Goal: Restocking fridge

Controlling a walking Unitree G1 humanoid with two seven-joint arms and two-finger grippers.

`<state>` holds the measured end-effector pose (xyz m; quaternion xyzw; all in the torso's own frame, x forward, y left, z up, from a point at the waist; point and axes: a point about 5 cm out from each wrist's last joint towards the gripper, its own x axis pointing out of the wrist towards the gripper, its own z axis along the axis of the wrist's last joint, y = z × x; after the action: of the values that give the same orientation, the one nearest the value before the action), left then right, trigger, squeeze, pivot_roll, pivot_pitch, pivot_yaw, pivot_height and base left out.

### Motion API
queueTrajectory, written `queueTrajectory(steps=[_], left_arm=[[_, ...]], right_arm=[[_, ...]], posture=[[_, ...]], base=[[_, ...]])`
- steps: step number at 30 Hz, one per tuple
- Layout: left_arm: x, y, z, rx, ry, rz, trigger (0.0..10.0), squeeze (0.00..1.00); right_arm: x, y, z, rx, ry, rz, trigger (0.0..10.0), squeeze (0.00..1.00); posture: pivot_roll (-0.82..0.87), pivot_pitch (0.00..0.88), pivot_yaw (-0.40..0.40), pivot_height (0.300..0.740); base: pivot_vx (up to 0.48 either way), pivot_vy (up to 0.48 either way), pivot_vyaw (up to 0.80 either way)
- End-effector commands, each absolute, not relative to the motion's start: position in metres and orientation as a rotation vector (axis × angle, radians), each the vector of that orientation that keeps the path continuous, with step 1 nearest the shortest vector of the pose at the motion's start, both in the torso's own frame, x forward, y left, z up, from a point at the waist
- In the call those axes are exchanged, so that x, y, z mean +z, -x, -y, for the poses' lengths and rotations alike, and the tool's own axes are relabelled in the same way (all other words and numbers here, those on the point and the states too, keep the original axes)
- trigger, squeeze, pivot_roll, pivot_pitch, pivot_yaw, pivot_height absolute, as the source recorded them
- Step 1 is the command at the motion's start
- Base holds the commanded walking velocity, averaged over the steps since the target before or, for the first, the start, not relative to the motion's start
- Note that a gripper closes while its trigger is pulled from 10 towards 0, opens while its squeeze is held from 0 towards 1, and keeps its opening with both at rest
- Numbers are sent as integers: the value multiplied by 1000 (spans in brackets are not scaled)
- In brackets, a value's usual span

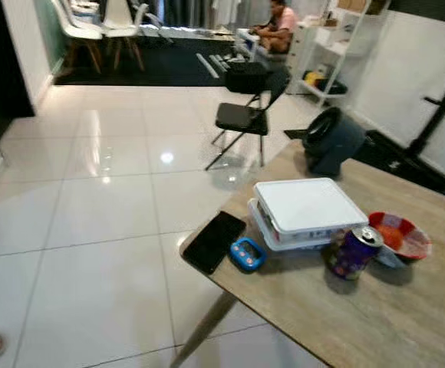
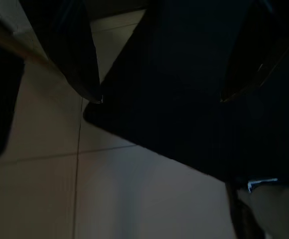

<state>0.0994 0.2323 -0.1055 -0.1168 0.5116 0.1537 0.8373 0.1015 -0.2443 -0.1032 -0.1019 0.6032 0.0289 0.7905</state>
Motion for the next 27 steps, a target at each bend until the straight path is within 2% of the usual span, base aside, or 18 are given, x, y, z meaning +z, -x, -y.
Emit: queueTrajectory(steps=[1,27], left_arm=[[-107,-100,-228,314,256,-1091,10000,0],[-107,-97,-230,324,231,-1102,10000,0]], right_arm=[[-104,-97,245,69,218,-1320,10000,0],[-109,-74,243,79,190,-1380,10000,0]], posture=[[13,0,-71,740],[9,0,-68,740]], base=[[0,0,-788],[0,0,-791]])
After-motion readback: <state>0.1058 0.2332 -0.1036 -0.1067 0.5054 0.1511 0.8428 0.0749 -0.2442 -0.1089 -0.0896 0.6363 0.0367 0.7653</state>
